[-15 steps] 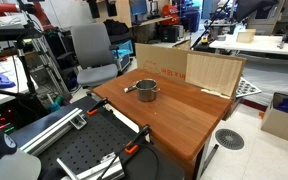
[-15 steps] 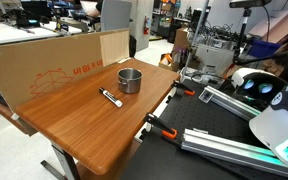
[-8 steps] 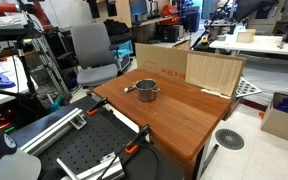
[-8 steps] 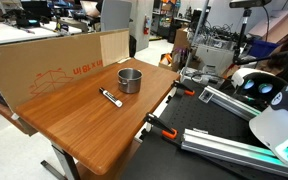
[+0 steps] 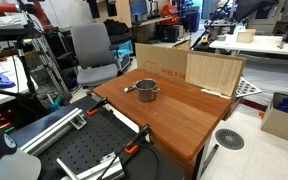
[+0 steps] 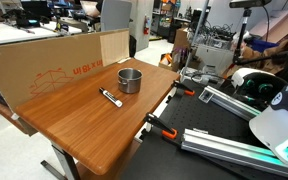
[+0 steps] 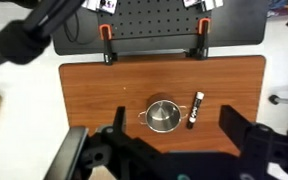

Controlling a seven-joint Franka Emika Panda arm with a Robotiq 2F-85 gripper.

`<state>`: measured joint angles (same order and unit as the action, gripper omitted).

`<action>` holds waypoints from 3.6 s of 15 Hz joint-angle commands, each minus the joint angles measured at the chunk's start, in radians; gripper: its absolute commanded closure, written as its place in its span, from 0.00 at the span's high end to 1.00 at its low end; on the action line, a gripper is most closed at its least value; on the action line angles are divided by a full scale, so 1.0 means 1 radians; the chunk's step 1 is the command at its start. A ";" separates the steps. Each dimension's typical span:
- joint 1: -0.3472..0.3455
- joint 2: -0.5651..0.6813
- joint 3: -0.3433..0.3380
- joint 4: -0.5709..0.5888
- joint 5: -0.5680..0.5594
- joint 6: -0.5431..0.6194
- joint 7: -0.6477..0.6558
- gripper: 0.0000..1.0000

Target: Put the black marker inside the silver pot

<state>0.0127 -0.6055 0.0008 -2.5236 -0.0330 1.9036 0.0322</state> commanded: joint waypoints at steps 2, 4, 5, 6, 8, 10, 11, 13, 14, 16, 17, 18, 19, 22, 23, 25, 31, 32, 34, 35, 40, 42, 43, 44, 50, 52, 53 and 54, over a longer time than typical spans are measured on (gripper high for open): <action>-0.005 0.000 0.004 0.002 0.003 -0.003 -0.002 1.00; -0.005 0.000 0.004 0.002 0.003 -0.003 -0.002 1.00; -0.005 0.000 0.004 0.002 0.003 -0.003 -0.002 1.00; -0.005 0.000 0.004 0.002 0.003 -0.003 -0.002 1.00; -0.005 0.000 0.004 0.002 0.003 -0.003 -0.002 1.00; -0.005 0.000 0.004 0.002 0.003 -0.003 -0.002 1.00; -0.005 0.000 0.004 0.002 0.003 -0.003 -0.002 1.00; -0.005 0.000 0.004 0.002 0.003 -0.003 -0.002 1.00; -0.005 0.000 0.004 0.002 0.003 -0.003 -0.002 1.00; -0.003 0.017 -0.009 -0.002 0.032 0.038 0.002 1.00; 0.004 0.029 -0.017 -0.004 0.050 0.060 -0.006 1.00; 0.008 0.043 -0.020 -0.012 0.068 0.096 -0.007 1.00; 0.016 0.063 -0.024 -0.020 0.090 0.136 -0.023 1.00; 0.039 0.146 -0.007 -0.041 0.150 0.262 -0.026 1.00; 0.048 0.174 -0.001 -0.043 0.168 0.291 -0.022 1.00; 0.070 0.244 0.012 -0.037 0.195 0.342 -0.033 1.00; 0.104 0.442 0.044 0.029 0.237 0.391 -0.047 1.00; 0.105 0.476 0.051 0.048 0.234 0.386 -0.044 1.00; 0.105 0.538 0.070 0.085 0.210 0.371 -0.025 1.00; 0.105 0.571 0.081 0.105 0.193 0.360 -0.014 1.00; 0.120 0.713 0.126 0.181 0.121 0.351 0.028 1.00; 0.128 0.768 0.131 0.212 0.096 0.341 0.047 1.00; 0.133 0.791 0.131 0.225 0.087 0.339 0.054 1.00; 0.138 0.819 0.130 0.240 0.076 0.335 0.066 1.00; 0.163 0.965 0.123 0.335 0.031 0.325 0.129 1.00; 0.175 1.005 0.121 0.363 0.027 0.341 0.147 1.00; 0.181 1.022 0.121 0.375 0.030 0.349 0.154 1.00; 0.184 1.042 0.123 0.393 0.034 0.340 0.150 1.00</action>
<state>0.1742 0.3827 0.1336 -2.1886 0.0183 2.2659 0.1540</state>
